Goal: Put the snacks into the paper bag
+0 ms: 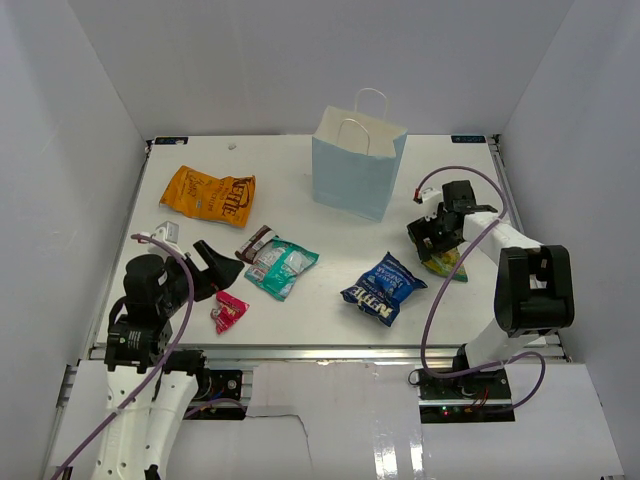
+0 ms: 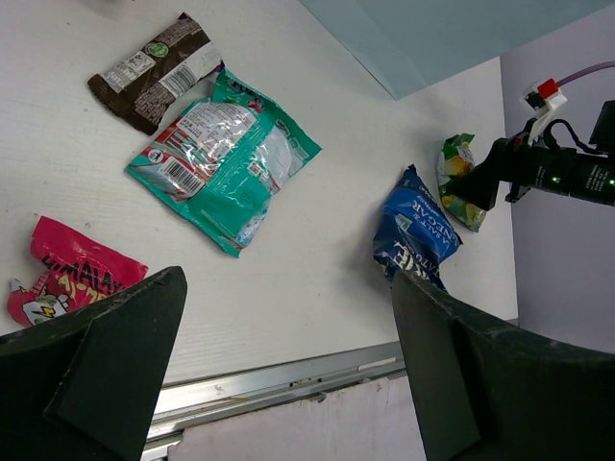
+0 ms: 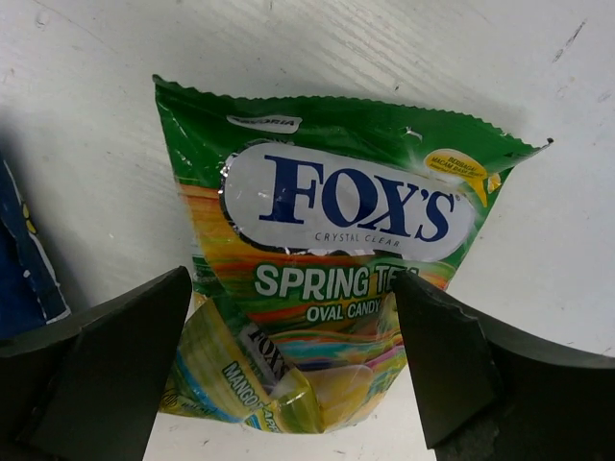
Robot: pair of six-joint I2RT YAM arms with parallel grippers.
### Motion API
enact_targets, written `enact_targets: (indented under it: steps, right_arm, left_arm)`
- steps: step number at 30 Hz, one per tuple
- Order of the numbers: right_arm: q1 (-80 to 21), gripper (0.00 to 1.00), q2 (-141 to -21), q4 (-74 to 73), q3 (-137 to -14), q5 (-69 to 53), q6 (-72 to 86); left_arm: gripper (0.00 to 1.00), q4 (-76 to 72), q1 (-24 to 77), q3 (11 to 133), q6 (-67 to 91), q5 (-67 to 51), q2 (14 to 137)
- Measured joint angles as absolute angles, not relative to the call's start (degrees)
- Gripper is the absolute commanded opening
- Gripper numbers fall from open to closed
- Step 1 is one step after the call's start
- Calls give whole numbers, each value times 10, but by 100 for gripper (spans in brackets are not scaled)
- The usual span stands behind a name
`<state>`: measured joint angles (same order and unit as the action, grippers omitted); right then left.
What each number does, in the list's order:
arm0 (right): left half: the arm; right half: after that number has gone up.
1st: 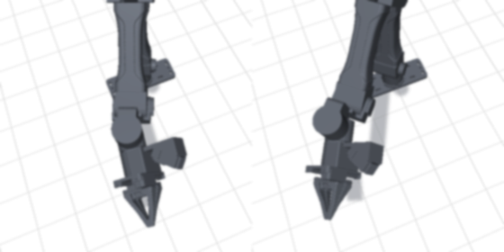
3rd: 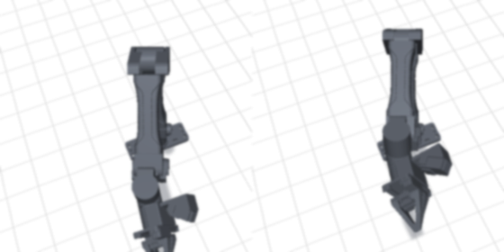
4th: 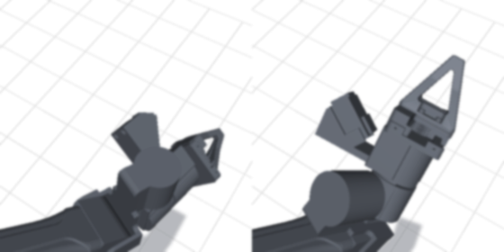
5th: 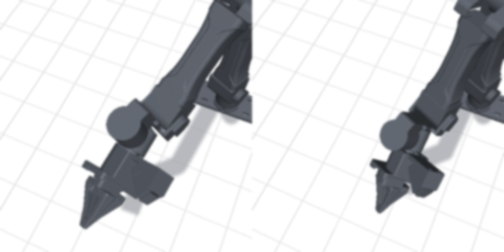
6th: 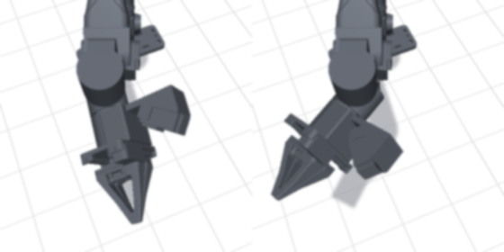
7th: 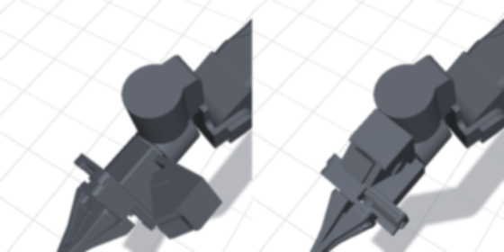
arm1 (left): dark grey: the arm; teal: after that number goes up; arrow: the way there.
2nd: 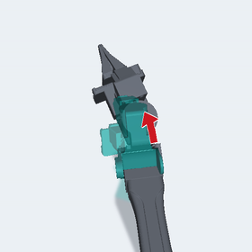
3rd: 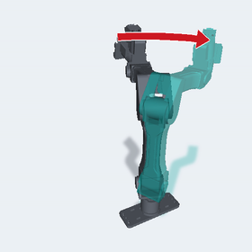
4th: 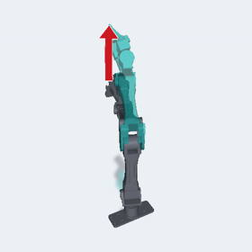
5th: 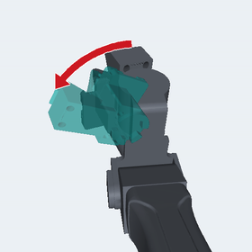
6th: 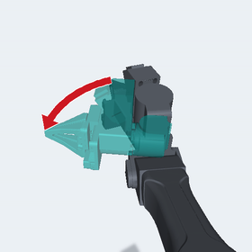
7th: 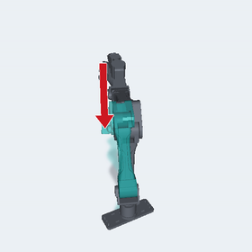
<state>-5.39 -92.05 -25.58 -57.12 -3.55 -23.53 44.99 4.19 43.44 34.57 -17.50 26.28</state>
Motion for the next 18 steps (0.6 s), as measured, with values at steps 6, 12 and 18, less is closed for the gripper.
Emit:
enact_targets:
  steps: [6,12,18]
  right_arm:
    - [-54,85,-931,-232,-562,-31,-248]
    - [-54,25,-922,-205,-551,-26,-260]
    - [-51,8,-869,-194,-526,-43,-263]
  left_arm:
    - [98,450,42,434,347,-176,256]
    - [98,450,42,431,351,-176,248]
    - [98,451,42,426,356,-176,245]
